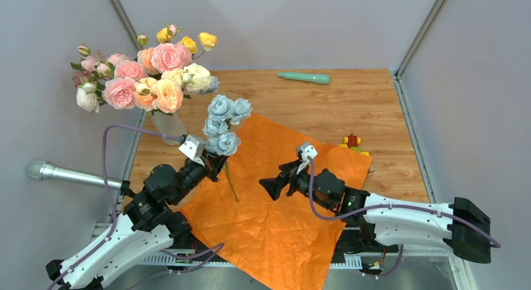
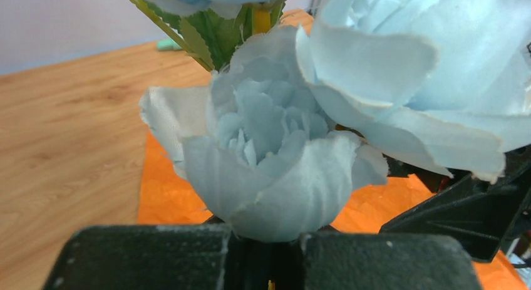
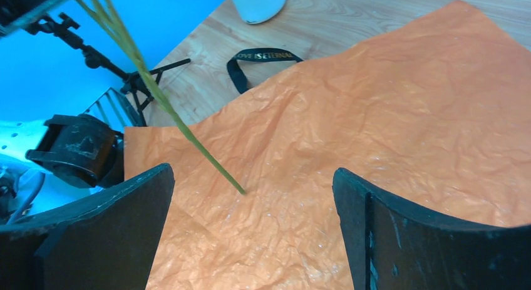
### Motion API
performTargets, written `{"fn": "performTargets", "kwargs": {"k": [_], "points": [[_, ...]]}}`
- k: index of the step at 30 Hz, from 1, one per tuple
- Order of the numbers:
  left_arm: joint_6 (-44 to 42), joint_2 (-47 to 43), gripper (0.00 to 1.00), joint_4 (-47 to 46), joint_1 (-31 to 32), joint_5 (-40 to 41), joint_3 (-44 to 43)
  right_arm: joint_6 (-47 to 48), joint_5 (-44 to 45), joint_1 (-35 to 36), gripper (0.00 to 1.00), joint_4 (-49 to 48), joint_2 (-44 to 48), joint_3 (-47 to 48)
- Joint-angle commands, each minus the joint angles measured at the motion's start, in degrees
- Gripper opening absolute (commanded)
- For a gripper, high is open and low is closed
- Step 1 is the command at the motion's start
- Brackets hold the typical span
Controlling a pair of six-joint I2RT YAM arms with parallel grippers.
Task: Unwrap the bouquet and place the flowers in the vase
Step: Insert the fake flower into the vase.
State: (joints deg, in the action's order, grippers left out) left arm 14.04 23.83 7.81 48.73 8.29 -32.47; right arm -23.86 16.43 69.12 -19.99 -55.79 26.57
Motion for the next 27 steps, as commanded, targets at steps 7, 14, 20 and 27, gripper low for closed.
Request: {"fn": "performTargets", "kwargs": {"k": [7,14,20,27], "points": [[-16.0,-1.1,0.00,6.2,-0.6,4.3,-8.5,-0.1,6.4,-2.6,1.00,4.8,10.2,-4.4],[-20.6,0.3,0.00,9.2,-0.8,5.8,-13.1,-0.6,10.0,-3.5,1.00,7.3,17.3,-7.7],[-24.2,3.7,0.00,10.3,-1.9,4.8,-17.0,1.3,13.1,-4.5,1.00,10.7,21.1,-7.8],[-26.3,13.0,0.00,10.7,-13.0,-6.8,-24.2,3.4,14.5,-5.0,1.00,13.6,23.7,-7.3]]}}
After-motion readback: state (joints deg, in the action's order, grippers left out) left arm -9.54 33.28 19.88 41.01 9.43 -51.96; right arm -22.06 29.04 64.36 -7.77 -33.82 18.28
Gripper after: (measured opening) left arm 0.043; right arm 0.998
